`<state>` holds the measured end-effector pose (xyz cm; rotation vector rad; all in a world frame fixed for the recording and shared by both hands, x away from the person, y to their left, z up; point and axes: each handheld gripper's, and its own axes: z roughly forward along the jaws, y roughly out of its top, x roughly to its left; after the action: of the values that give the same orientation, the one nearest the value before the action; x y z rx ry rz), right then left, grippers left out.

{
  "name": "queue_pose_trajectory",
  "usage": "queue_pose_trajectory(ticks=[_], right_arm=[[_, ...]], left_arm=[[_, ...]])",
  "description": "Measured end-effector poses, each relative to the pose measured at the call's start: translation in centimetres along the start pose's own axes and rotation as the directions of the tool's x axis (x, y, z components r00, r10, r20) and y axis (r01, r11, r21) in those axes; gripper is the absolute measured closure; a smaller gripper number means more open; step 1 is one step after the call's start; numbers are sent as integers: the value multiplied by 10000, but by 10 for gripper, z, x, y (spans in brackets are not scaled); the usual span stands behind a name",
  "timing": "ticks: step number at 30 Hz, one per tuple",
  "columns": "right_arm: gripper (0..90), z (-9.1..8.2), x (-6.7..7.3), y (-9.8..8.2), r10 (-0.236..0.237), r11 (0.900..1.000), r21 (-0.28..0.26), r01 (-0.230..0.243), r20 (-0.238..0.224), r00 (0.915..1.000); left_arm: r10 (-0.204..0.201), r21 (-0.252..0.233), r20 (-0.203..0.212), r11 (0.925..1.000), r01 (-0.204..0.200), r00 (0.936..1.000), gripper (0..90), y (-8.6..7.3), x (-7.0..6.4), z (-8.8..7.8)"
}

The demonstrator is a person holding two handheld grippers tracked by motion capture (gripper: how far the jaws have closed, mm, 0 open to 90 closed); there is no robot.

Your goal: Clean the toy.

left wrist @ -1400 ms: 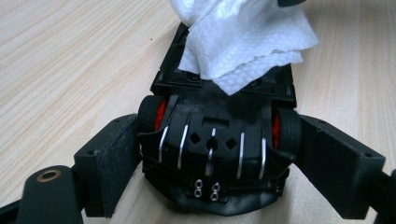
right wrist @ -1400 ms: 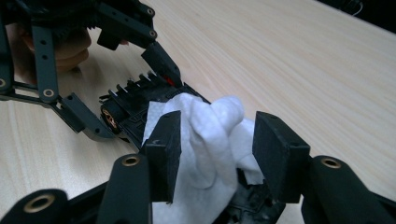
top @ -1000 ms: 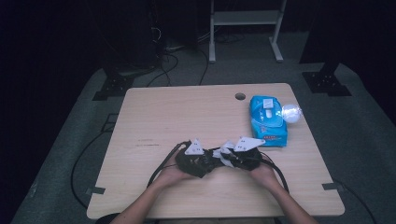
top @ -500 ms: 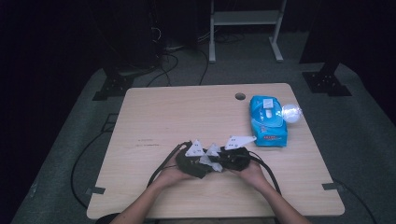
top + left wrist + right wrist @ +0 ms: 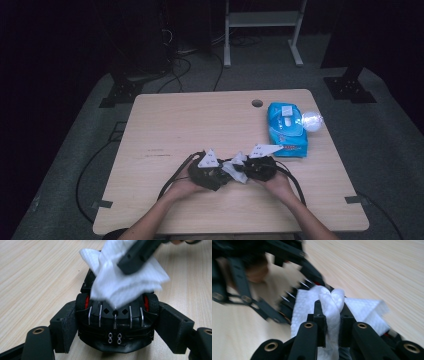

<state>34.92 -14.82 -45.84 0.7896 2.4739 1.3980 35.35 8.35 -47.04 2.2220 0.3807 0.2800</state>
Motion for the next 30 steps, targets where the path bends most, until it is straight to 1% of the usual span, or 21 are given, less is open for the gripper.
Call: queue_pose_trajectory(ticks=[2, 3, 5, 6, 7, 11, 14, 16, 17, 18, 19, 20, 22, 23, 24, 25, 26, 27, 28, 29, 30], right_arm=[[800, 6, 7, 4, -100, 9998, -169, 94, -348, 9993], [800, 11, 12, 8, -252, 9995, -224, 240, -513, 9984], [800, 19, 17, 13, -368, 9989, -301, 349, -682, 9970], [800, 23, 19, 16, -457, 9986, -287, 439, -664, 9967], [800, 25, 19, 18, -547, 9983, -246, 533, -588, 9968], [799, 29, 9, 21, -424, 9989, -216, 424, -32, 9991], [799, 27, 1, 20, -271, 9995, -138, 276, 402, 9988], [799, 25, -2, 20, -146, 9999, -30, 149, 715, 9973], [799, 25, -3, 20, -3, 10000, -29, 5, 668, 9978], [799, 25, -3, 20, -3, 10000, -29, 5, 668, 9978], [800, 26, 2, 22, 18, 9998, -174, -11, 362, 9993], [800, 28, 6, 23, -78, 9996, -254, 83, 215, 9997], [799, 32, 12, 26, -291, 9993, -211, 296, 215, 9993], [799, 32, 12, 26, -291, 9993, -211, 296, 215, 9993], [799, 36, 13, 29, -432, 9989, -147, 436, 278, 9987], [799, 37, 11, 28, -372, 9992, -154, 378, 344, 9987], [798, 37, 7, 28, -501, 9987, -97, 507, 555, 9972], [797, 36, 3, 26, -463, 9989, -52, 468, 746, 9961], [798, 35, -2, 25, -257, 9995, -136, 268, 758, 9968], [798, 32, -5, 24, -185, 9998, -31, 188, 952, 9953], [798, 29, -8, 22, -310, 9995, 111, 299, 1185, 9925]], left_arm=[[61, 76, -34, 10000, -60, 10000, 241, 0, 0, 0], [74, 68, -46, 9999, -73, 10000, 240, 0, 0, 0], [42, 95, -44, 9999, -41, 10000, 241, 0, -1, 1], [16, 79, -35, 10000, -16, 10000, 241, -1, 0, 1], [7, 84, -20, 10000, -7, 10000, 241, -1, 0, 1], [3, 56, -22, 10000, -3, 10000, 241, -2, 1, 1], [8, 26, -24, 10000, -8, 10000, 241, -2, 1, 0], [112, 32, -36, 9999, -112, 9999, 241, -1, 1, 0], [93, 35, -33, 10000, -93, 10000, 241, -1, 1, 0], [93, 35, -33, 10000, -93, 10000, 241, -1, 1, 0], [114, -59, -49, 9999, -114, 9999, 242, 0, 0, 0], [104, -58, -51, 9999, -104, 9999, 242, 1, 0, 0], [126, 55, -132, 9999, -125, 9998, 242, -1, 1, 0], [126, 55, -132, 9999, -125, 9998, 242, -1, 1, 0], [54, 35, -133, 10000, -53, 9999, 242, -1, 1, -1], [33, 35, -82, 10000, -33, 10000, 242, -2, 2, -1], [-15, 11, -76, 10000, 15, 10000, 243, -2, 2, -2], [-2, 2, -75, 10000, 2, 10000, 243, -2, 2, -2], [-5, 16, -68, 10000, 5, 10000, 243, -2, 2, -2], [-4, 23, -55, 10000, 5, 10000, 244, -2, 2, -2], [16, 18, -53, 10000, -16, 10000, 243, -2, 3, -2]])
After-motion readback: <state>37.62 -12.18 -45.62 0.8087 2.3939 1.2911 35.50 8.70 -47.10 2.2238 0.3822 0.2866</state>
